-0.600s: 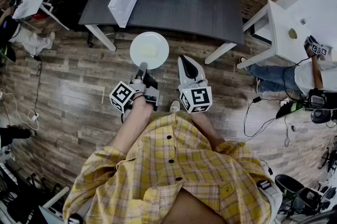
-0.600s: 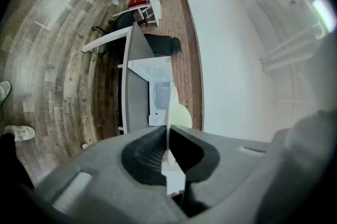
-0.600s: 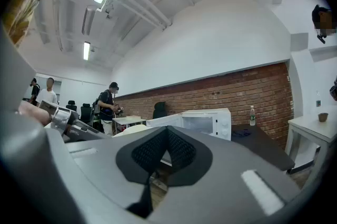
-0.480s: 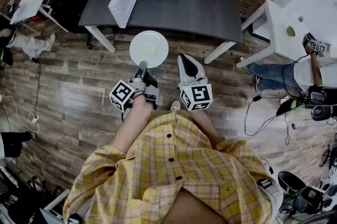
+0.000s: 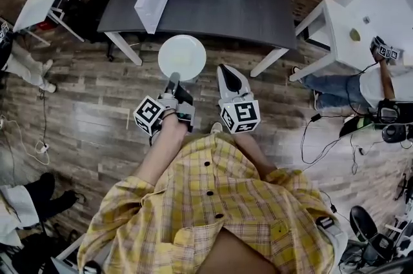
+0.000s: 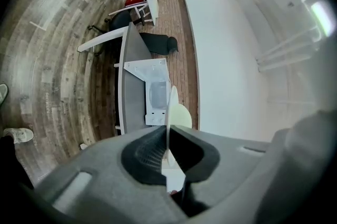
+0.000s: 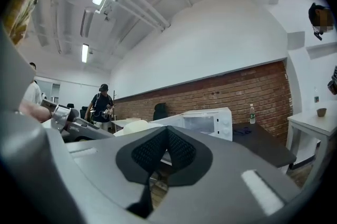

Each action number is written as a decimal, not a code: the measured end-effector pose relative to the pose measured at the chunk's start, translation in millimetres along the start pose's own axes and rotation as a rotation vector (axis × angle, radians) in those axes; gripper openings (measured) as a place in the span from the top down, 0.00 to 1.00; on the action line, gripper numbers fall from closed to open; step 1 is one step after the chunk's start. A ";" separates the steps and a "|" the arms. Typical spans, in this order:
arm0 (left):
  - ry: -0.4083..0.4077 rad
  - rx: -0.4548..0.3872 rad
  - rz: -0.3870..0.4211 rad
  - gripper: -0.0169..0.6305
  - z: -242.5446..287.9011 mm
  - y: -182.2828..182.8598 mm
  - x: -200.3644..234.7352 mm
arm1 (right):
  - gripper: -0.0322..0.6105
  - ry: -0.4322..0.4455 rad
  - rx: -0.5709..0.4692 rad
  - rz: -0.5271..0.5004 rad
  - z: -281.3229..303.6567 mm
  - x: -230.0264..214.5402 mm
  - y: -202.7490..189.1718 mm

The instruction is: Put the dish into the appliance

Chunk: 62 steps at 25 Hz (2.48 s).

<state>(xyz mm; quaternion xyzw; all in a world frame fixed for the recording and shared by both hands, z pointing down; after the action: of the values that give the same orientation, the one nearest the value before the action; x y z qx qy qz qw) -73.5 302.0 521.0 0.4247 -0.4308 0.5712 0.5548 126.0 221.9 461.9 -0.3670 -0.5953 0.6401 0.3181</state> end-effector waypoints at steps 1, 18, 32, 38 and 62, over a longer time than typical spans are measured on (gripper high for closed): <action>0.001 0.001 -0.001 0.96 1.1 -1.3 0.5 | 0.95 0.007 -0.010 0.005 -0.5 -1.7 0.2; -0.018 -0.047 -0.026 0.96 39.0 -63.7 -7.9 | 0.95 0.113 -0.027 -0.043 -19.5 -65.6 5.0; -0.003 -0.060 -0.010 0.96 65.5 -82.7 -8.2 | 0.95 0.116 -0.017 0.004 -18.6 -102.0 -3.5; -0.044 -0.046 -0.053 0.96 97.4 -74.0 -16.4 | 0.95 0.111 -0.002 0.002 7.8 -121.1 -4.2; -0.043 0.092 -0.051 0.96 266.4 64.3 -53.5 | 0.95 -0.008 0.023 0.055 183.5 -192.0 2.7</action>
<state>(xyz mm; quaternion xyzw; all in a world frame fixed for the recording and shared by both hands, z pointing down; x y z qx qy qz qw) -134.6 30.1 539.6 0.4728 -0.4051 0.5666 0.5397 71.7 -37.5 480.7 -0.3771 -0.5787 0.6570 0.3022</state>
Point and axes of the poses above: the fingertips, and each gripper's own axes: z forward along the fingers, x to its left, y out of its top, the point moved 9 cm from there along -z, backward along the fingers, and after that the axes turned 11 degrees about y, right-handed, at the moved point
